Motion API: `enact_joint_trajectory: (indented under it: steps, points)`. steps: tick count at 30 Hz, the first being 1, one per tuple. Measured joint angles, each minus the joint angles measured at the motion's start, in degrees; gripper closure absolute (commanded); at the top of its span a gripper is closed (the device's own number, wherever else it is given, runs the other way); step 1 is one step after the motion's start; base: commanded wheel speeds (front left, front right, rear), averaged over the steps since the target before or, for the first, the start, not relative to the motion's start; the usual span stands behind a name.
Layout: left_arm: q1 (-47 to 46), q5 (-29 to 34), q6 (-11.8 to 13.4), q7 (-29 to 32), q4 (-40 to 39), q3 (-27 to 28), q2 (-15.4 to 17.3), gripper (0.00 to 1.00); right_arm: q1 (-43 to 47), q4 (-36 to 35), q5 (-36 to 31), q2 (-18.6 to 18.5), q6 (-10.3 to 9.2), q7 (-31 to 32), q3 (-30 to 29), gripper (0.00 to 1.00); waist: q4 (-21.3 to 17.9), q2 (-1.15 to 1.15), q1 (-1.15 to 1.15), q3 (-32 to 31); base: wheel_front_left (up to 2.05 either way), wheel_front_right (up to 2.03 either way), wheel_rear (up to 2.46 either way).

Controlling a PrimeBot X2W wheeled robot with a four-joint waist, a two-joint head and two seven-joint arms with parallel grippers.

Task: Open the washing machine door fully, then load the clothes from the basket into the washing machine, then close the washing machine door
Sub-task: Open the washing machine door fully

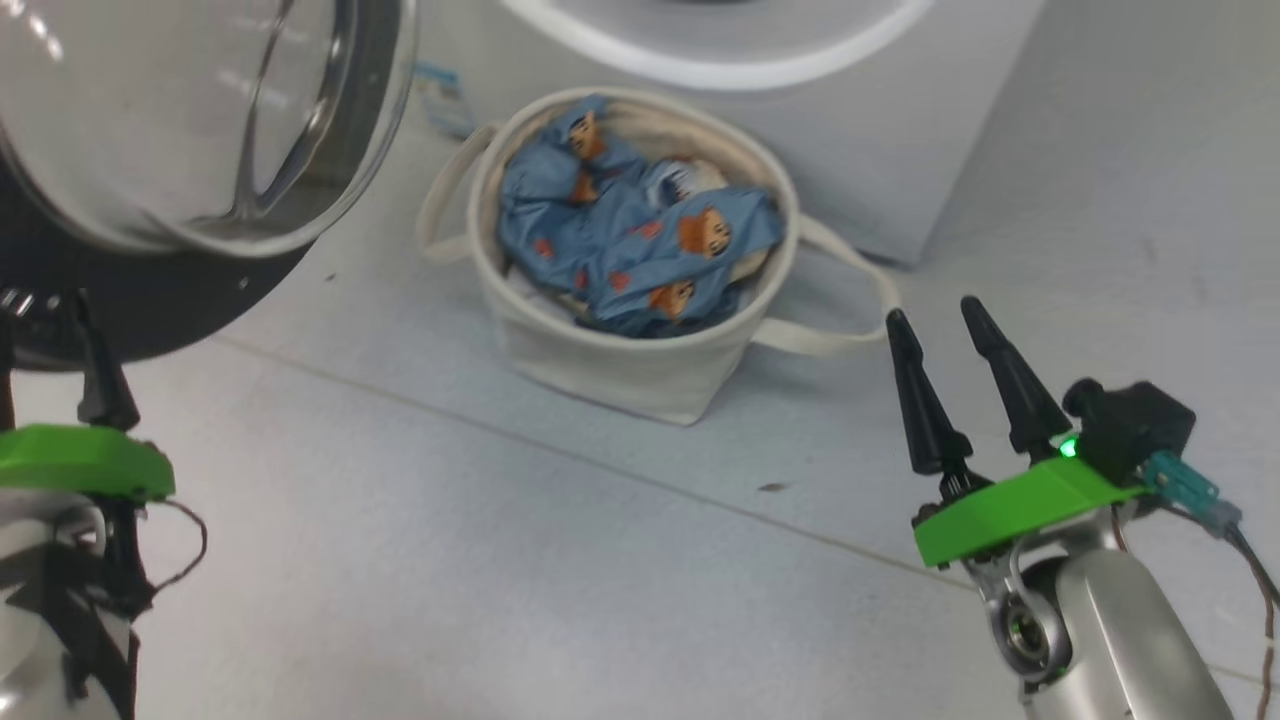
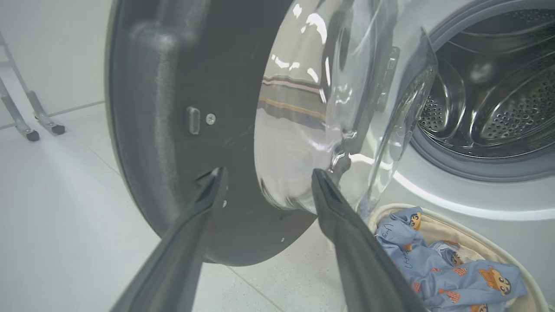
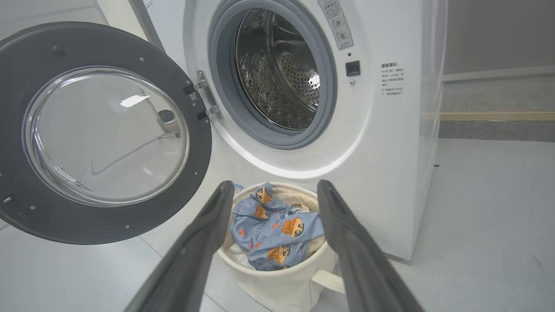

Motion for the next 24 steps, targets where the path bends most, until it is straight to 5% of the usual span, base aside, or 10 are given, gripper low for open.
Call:
enact_joint_trajectory:
  steps: [14,20,24]
  points:
    - [13.0,-2.7,-0.7,2.5,-13.3,-4.8,1.6,0.0,5.6,3.2,3.2,0.4,0.0,-1.9,-1.1,0.0,-15.8,0.0,0.0,-10.0,0.0,0.0,0.0]
    - [18.6,-6.7,-0.9,3.5,-21.2,-12.7,6.1,0.0,5.7,3.8,3.2,0.5,0.0,-1.9,-1.1,0.0,-21.9,0.0,0.0,-12.7,0.0,0.0,0.0]
    - [22.0,-7.8,-0.9,4.5,-21.2,-12.8,7.7,0.0,6.0,4.3,3.7,0.5,0.0,-1.9,-1.6,0.0,-24.8,0.0,0.0,-14.1,0.0,0.0,0.0]
